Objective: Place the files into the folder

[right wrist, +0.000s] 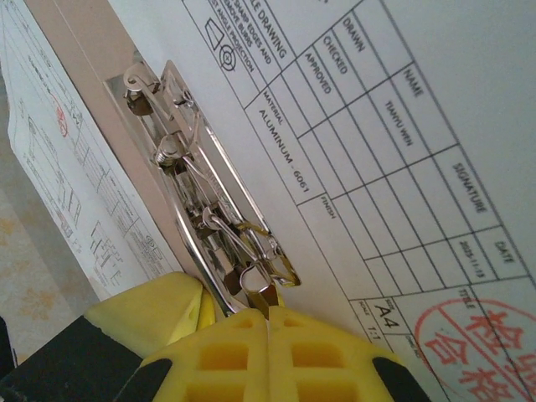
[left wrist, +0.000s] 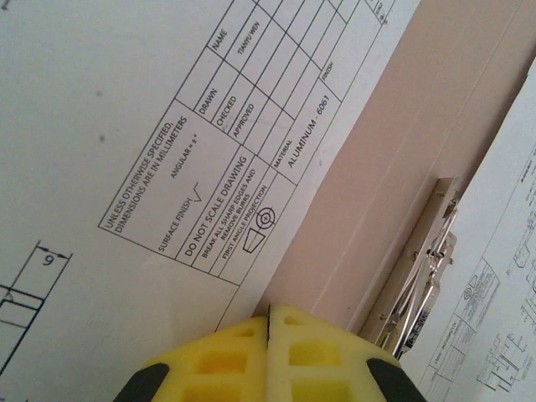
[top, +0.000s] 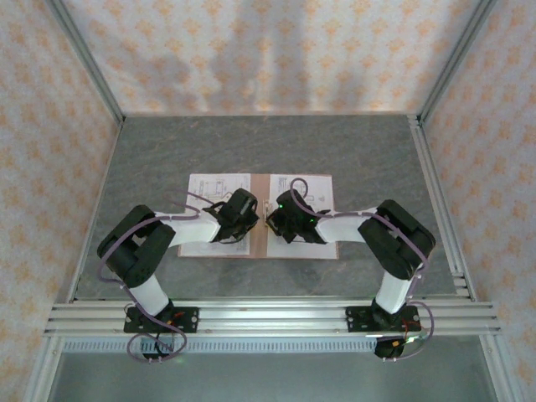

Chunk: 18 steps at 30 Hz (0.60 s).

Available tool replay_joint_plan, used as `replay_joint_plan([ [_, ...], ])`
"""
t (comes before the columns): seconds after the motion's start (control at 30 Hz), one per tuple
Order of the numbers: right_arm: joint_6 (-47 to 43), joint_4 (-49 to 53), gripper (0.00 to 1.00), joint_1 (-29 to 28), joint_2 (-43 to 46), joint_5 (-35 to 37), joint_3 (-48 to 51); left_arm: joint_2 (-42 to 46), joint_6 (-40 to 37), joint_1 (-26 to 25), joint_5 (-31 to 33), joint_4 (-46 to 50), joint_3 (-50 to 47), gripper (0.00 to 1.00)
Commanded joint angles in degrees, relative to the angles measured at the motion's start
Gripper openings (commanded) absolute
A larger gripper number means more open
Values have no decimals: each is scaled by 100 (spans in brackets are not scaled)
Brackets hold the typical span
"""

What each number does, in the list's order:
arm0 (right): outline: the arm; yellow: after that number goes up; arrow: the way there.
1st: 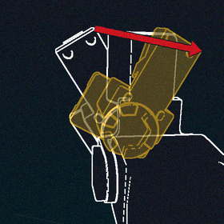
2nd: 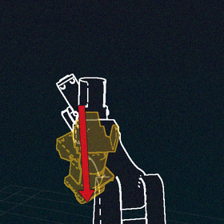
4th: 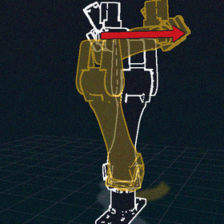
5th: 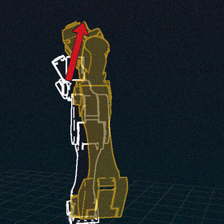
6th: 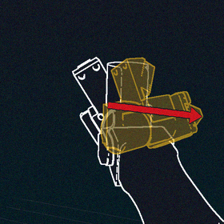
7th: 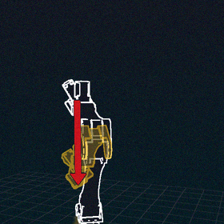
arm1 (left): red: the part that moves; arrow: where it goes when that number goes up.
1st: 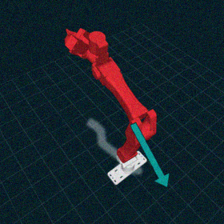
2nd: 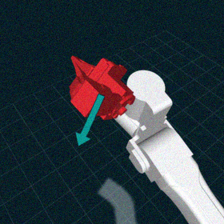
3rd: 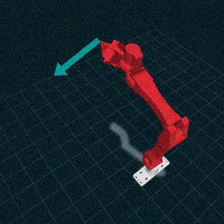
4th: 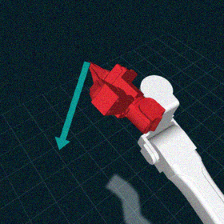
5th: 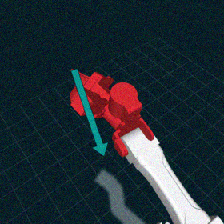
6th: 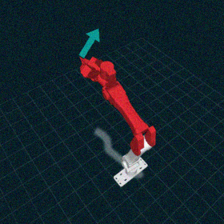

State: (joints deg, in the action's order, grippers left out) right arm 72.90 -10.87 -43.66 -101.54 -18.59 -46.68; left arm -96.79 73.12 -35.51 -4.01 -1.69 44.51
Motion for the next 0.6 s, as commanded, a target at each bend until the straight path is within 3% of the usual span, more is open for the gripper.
replay_joint_plan([
  [0.0,-187,1763,0,191,-592,738,365,-188,9,101,298,637,-204,0],
  [0.4,-316,1730,0,183,-853,655,264,-226,-9,105,261,624,-171,0],
  [0.57,-492,2274,0,-47,-743,813,-228,-339,12,45,199,506,-180,0],
])
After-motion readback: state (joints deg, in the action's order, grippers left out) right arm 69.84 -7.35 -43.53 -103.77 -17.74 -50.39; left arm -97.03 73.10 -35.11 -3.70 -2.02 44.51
